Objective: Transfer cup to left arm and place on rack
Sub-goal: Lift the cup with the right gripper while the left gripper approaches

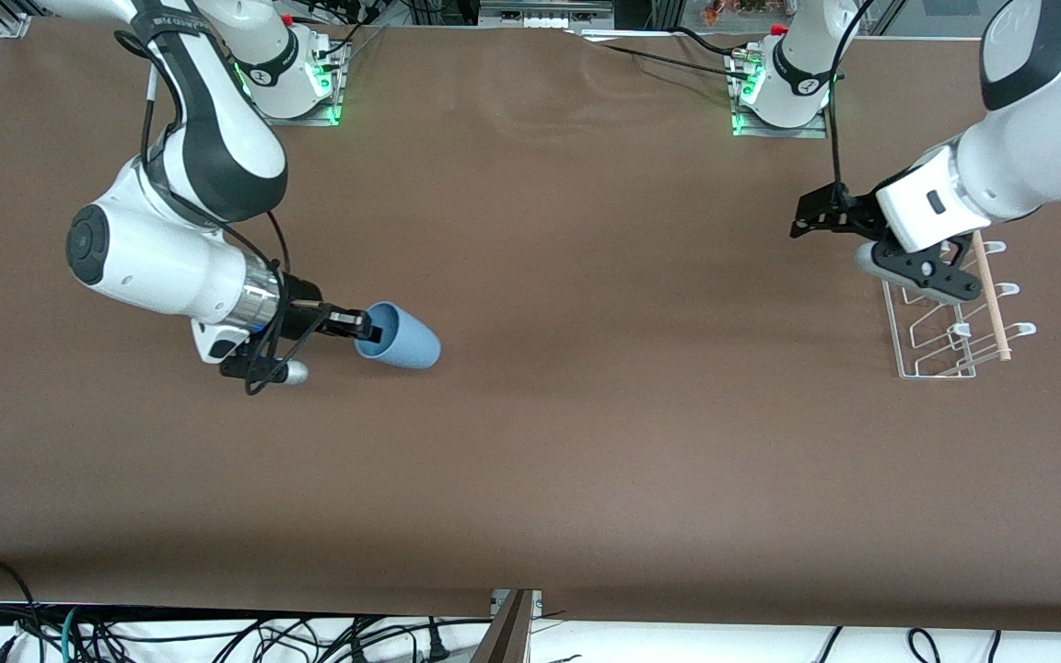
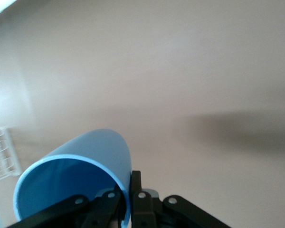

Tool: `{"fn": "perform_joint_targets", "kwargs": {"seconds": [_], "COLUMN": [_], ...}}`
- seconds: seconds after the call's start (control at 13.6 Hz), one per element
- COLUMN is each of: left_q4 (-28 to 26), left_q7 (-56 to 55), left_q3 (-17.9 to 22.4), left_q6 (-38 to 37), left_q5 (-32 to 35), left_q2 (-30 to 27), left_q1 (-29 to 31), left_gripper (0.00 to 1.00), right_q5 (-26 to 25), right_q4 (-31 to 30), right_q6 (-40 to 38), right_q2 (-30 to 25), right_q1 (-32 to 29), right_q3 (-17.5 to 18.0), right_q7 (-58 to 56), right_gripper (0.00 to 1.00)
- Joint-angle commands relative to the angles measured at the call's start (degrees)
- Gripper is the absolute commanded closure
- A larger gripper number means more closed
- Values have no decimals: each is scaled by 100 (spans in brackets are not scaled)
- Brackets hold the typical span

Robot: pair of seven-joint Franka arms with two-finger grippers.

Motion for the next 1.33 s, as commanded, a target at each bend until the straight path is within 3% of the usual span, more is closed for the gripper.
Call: {"fn": "perform_joint_targets", "kwargs": {"seconds": [0.0,0.22,0.52,0.66,1.11,1.25], "left_q4": [244,270,270,270,244,200], "left_q7": [23,-30,58,739,2366,3331], "left_q3": [25,34,34,42,43,43], "left_q6": [-91,-3,6,32,849,832], "left_q5": [-321,-402,-681,-1173,-2237,-2939], "left_q2": [253,323,464,701,1219,1326], "left_q1": [-265,-643,-785,-714,-688,-679], "left_gripper": [0,0,0,0,0,0], "right_q5": [522,664,1163,1516,1761,1921], "right_q4": [653,1190,1323,1366,1367,1367], "right_q6": [-51,-51,-42,-33,-51,-69], "right_q2": [424,776,935,987,997,997], "right_q1": [330,735,1025,1096,1123,1131], "right_q3": [59,67,76,207,533,621], "right_q7": [442,663,699,734,699,690], "right_gripper": [100,100,100,100,100,100]}}
